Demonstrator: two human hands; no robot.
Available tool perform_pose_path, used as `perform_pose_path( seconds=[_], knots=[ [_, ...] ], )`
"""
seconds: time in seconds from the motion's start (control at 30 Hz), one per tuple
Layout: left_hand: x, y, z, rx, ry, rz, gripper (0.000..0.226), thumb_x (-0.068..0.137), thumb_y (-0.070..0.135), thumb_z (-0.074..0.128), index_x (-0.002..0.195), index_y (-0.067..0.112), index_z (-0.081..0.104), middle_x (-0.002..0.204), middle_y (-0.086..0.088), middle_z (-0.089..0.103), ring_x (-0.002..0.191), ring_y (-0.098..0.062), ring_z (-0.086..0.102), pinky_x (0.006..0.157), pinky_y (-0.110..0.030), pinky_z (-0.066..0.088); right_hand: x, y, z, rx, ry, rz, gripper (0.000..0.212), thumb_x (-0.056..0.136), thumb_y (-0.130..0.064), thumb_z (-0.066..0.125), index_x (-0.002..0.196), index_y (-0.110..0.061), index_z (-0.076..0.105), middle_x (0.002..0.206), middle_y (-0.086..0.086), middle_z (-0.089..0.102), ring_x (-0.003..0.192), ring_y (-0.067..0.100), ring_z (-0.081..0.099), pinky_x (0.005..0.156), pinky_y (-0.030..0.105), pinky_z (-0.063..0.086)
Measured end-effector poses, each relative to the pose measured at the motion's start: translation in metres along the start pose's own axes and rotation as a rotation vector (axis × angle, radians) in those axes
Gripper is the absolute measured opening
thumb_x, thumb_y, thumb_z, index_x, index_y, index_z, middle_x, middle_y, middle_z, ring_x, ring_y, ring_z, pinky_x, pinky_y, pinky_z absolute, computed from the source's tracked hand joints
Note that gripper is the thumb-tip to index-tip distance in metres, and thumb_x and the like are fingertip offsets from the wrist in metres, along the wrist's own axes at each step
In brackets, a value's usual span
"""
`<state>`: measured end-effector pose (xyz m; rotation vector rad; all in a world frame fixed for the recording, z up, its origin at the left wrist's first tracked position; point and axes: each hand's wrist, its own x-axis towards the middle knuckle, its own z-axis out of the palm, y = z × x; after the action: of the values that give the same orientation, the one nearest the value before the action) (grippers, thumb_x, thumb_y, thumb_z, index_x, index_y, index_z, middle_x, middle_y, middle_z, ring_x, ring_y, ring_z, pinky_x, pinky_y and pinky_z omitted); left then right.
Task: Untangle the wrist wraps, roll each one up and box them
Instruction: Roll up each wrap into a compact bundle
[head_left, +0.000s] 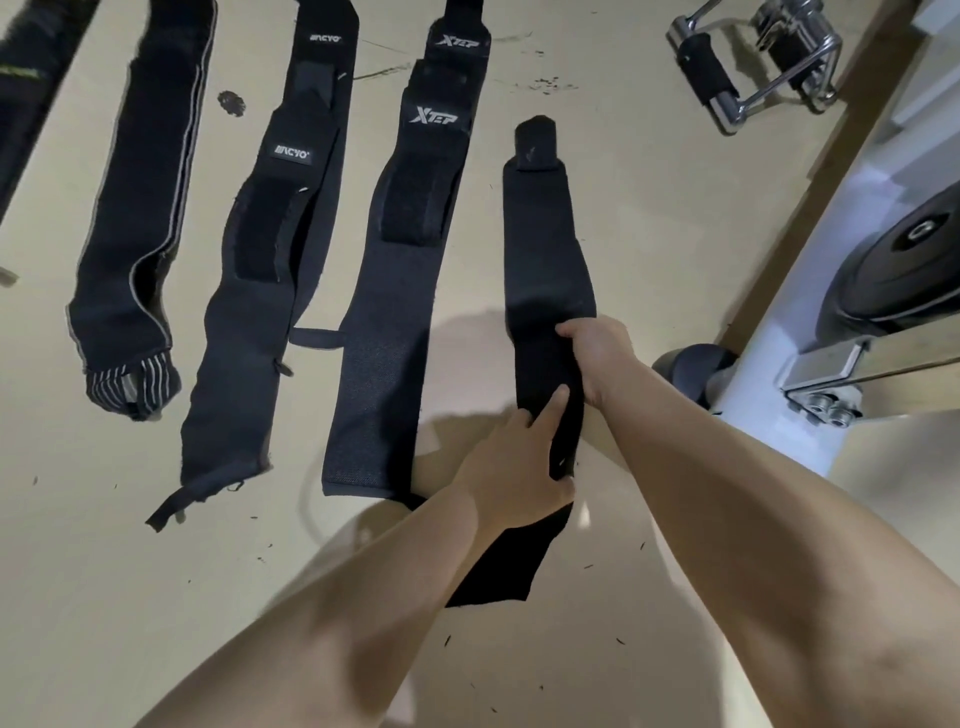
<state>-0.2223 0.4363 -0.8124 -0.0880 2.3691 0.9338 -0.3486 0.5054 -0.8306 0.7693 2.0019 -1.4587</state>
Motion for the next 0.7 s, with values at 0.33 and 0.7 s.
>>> perform_pose_path(
  seconds=[0.33,0.7],
  knots=[
    [-0.005,0.012,0.013,0.363,0.087,-0.054,0.078,0.095,0.010,0.042,0.153,0.020,-0.008,0.140,-0.011,0.030,0.107,-0.025,0.051,0.073,-0.029,0.037,0.019,0.001,-0.035,-0.255,0.028,-0.311,0.056,0.091,-0.001,0.044,0.142,-0.021,0.030,0.112,-0.002,0.053,0.095,0.019,0.052,0.078,0.029,0.046],
    [-0.006,0.001,-0.009,0.263,-0.313,-0.124,0.066,0.096,0.059,0.029,0.150,0.021,0.023,0.152,-0.004,0.014,0.129,-0.029,0.040,0.103,-0.036,0.033,0.027,-0.002,-0.050,-1.105,-0.184,-0.438,0.037,0.091,-0.005,0.042,0.128,-0.008,0.045,0.147,0.012,0.020,0.122,0.036,0.039,0.094,0.027,0.033]
  ],
)
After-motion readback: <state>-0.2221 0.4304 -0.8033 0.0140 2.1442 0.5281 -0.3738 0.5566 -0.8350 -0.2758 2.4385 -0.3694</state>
